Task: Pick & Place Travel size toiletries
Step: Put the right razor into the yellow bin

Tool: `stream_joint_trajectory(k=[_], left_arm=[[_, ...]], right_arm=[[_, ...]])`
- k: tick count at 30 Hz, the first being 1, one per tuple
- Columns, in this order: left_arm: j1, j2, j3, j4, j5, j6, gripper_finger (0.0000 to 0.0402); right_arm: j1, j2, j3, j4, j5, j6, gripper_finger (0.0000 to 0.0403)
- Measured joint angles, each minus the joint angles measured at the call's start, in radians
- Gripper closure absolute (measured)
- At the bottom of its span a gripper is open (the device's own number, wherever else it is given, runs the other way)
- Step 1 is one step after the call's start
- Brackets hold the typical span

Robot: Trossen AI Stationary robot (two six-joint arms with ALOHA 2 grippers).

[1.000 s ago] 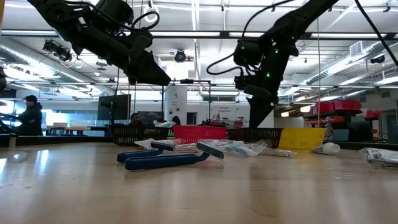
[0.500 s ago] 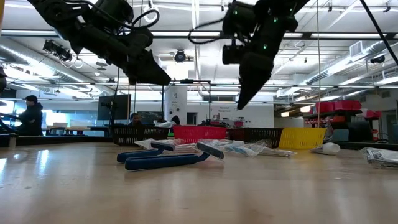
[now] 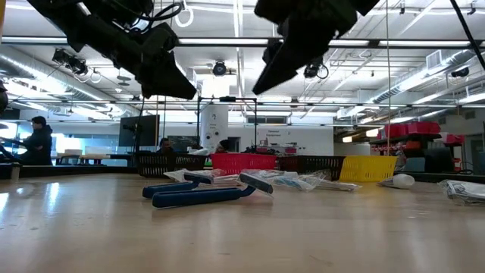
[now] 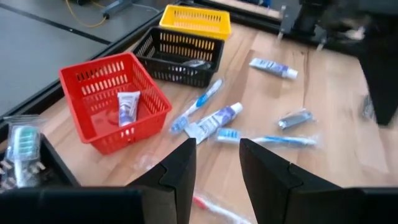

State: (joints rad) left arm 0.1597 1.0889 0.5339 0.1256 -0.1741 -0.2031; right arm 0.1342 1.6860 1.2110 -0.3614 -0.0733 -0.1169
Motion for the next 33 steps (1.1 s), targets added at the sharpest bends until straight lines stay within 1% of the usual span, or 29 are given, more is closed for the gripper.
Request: stream_joint_trajectory(k=[3, 6, 11, 14, 21, 26, 29, 33], left_arm=[[-0.015, 0.0, 0.0, -0.001, -0.001, -0.003, 0.0271], [-0.035, 0.0, 0.0, 0.001, -0.004, -0.003, 0.0271], [-0.077, -0.004, 0.016, 0.0, -0.051, -0.011, 0.0271], [-0.101, -0.004, 0.031, 0.001, -0.055, -0.011, 0.0271], [-0.139, -0.004, 0.047, 0.001, -0.077, -0.009, 0.0271], [-0.167, -0.004, 0.047, 0.0, -0.077, -0.028, 0.0271], [-0.188, -0.004, 0.047, 0.001, -0.085, -0.028, 0.0271], [-0.221, -0.004, 0.047, 0.005, -0.134, -0.037, 0.0271]], right_arm=[[0.036, 0.028, 0.0, 0.089, -0.016, -0.014, 0.0151], [0.066, 0.079, 0.0, 0.157, -0.04, -0.025, 0.0147], [0.079, 0.163, 0.0, 0.298, -0.157, -0.019, 0.0161], [0.077, 0.201, 0.0, 0.346, -0.198, -0.003, 0.0172], [0.088, 0.277, 0.0, 0.362, -0.185, -0.003, 0.0172], [0.115, 0.346, 0.0, 0.365, -0.099, -0.005, 0.0175], [0.126, 0.38, 0.0, 0.384, -0.085, -0.004, 0.0183], [0.132, 0.407, 0.0, 0.399, -0.058, 0.012, 0.0192]])
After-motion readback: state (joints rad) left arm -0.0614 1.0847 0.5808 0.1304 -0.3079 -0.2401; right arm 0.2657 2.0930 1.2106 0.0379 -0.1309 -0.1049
